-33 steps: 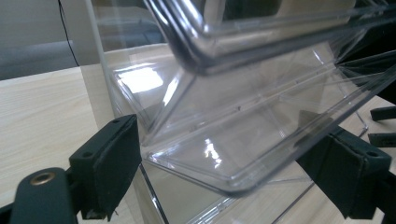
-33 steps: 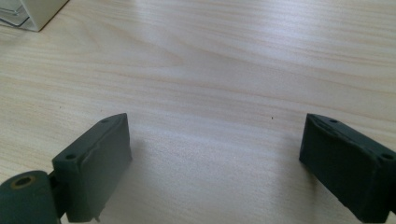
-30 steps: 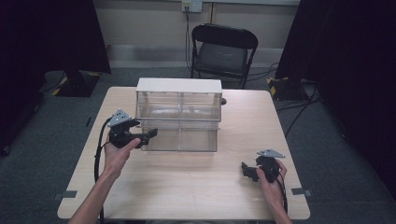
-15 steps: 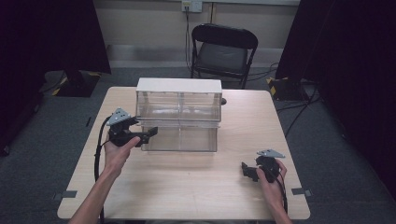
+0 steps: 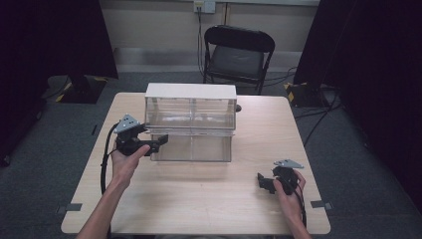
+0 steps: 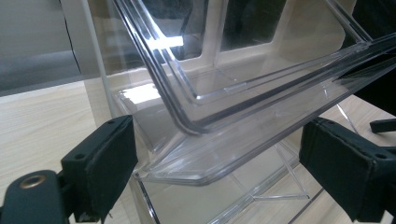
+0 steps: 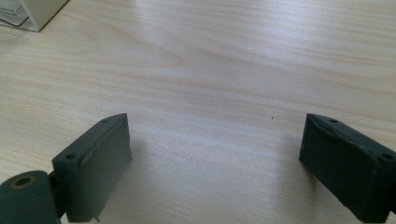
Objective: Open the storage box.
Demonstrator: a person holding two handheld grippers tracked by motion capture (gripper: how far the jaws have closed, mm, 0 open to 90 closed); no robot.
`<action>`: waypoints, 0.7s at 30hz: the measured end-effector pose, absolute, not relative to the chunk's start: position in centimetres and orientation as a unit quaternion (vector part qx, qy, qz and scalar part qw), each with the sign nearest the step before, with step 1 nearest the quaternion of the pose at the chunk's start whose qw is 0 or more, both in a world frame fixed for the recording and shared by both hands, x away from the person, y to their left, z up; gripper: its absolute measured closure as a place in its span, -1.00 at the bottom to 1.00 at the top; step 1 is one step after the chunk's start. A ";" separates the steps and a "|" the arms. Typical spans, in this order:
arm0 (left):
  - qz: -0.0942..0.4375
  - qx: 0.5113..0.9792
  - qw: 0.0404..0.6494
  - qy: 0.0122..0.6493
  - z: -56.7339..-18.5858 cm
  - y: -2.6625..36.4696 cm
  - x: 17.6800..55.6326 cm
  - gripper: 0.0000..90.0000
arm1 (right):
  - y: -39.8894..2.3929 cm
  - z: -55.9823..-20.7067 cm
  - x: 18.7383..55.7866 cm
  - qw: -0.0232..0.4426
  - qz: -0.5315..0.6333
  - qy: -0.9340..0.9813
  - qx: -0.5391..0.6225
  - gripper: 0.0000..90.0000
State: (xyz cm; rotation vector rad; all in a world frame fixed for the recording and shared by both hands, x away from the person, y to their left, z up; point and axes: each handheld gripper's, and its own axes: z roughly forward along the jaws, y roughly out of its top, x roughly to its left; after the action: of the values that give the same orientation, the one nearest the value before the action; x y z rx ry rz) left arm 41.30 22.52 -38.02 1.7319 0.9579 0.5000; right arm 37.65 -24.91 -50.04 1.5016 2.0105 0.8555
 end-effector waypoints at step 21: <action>0.210 0.724 0.520 0.402 -38.1 22.5 41.3 -0.74 | -24.9 -50.0 37.7 0.243 0.313 0.736 0.549 -0.82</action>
State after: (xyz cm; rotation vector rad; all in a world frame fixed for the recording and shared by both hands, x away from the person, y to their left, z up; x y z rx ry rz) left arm 41.35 22.49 -38.07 1.7363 0.9647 0.5025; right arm 37.65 -24.92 -50.05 1.5004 2.0108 0.8558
